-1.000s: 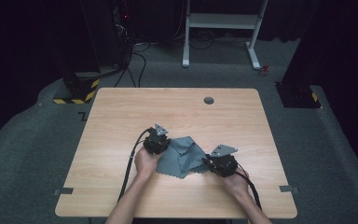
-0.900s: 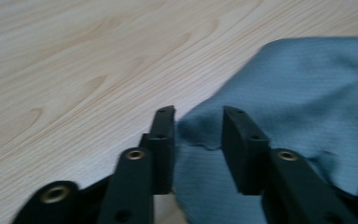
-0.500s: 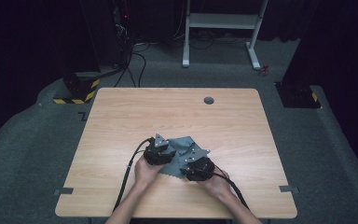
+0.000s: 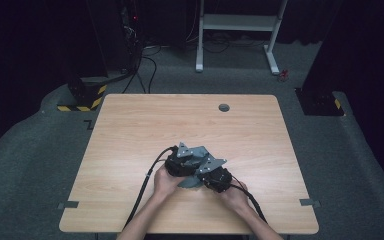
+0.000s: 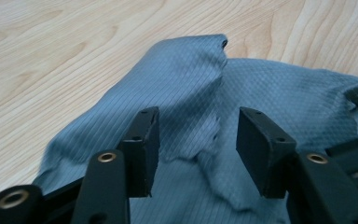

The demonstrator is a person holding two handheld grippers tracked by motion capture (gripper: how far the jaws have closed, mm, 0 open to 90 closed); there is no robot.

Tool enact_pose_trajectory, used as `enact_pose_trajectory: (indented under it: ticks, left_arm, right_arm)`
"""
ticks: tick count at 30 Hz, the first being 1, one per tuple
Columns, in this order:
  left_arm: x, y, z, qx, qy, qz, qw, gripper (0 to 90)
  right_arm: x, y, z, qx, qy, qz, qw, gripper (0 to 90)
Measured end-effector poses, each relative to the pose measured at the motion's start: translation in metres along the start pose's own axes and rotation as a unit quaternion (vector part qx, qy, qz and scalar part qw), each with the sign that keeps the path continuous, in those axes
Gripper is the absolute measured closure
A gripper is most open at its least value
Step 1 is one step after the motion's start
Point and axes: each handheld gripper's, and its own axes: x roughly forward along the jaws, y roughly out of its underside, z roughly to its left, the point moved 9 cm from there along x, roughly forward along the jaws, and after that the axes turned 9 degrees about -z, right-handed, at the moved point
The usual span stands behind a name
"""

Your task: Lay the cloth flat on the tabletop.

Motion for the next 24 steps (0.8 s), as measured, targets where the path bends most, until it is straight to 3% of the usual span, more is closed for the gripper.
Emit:
enact_pose_trajectory:
  ticks: [2,6,8,10,15,18,21,24]
  left_arm:
    - [0.005,-0.002,0.001,0.002,-0.005,0.009,0.9999,60.2]
    - [0.007,-0.005,0.007,-0.027,0.0,0.006,0.9996,81.1]
    - [0.005,-0.006,0.01,-0.022,-0.002,0.007,0.9997,88.0]
    - [0.003,-0.007,0.012,-0.031,0.002,0.006,0.9995,88.9]
    - [-0.007,-0.014,0.026,-0.038,-0.021,-0.015,0.9989,89.6]
    - [-0.015,-0.022,0.041,-0.065,-0.039,-0.043,0.9962,89.9]
    - [-0.017,-0.026,0.061,-0.085,-0.064,-0.039,0.9935,89.9]
    - [-0.011,-0.022,0.071,-0.094,-0.086,-0.025,0.9915,89.4]
  right_arm:
    - [-0.002,-0.001,-0.001,0.001,0.001,-0.004,1.0,88.6]
    - [-0.008,-0.004,-0.002,0.007,0.003,-0.014,0.9999,88.4]
    - [-0.01,-0.005,-0.004,0.009,0.003,-0.018,0.9998,88.3]
    - [-0.012,-0.005,-0.005,0.014,0.001,-0.021,0.9997,88.1]
    - [-0.014,-0.004,-0.008,0.017,0.003,-0.019,0.9997,88.2]
    - [-0.016,-0.004,-0.008,0.02,0.004,-0.021,0.9996,88.4]
    - [-0.021,-0.008,-0.006,0.025,-0.005,-0.036,0.999,88.6]
    - [-0.023,-0.009,-0.011,0.033,0.0,-0.034,0.9989,88.0]
